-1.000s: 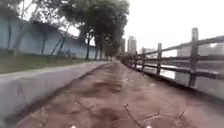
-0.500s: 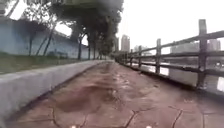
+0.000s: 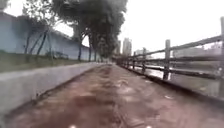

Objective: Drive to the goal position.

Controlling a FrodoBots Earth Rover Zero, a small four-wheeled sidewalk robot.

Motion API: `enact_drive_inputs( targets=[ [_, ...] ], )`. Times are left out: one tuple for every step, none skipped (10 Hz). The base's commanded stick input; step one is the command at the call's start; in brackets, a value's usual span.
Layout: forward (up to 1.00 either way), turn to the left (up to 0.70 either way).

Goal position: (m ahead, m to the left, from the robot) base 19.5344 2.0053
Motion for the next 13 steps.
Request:
enact_drive_inputs(
  targets=[
    [1.0, 0.06],
    [1.0, 0.06],
    [1.0, 0.06],
    [1.0, 0.06],
    [1.0, 0.06],
    [1.0, -0.21],
    [1.0, -0.34],
    [1.0, -0.34],
    [1.0, -0.34],
    [1.0, -0.34],
    [1.0, -0.27],
    [1.0, 0.06],
    [1.0, 0.06]
  ],
)
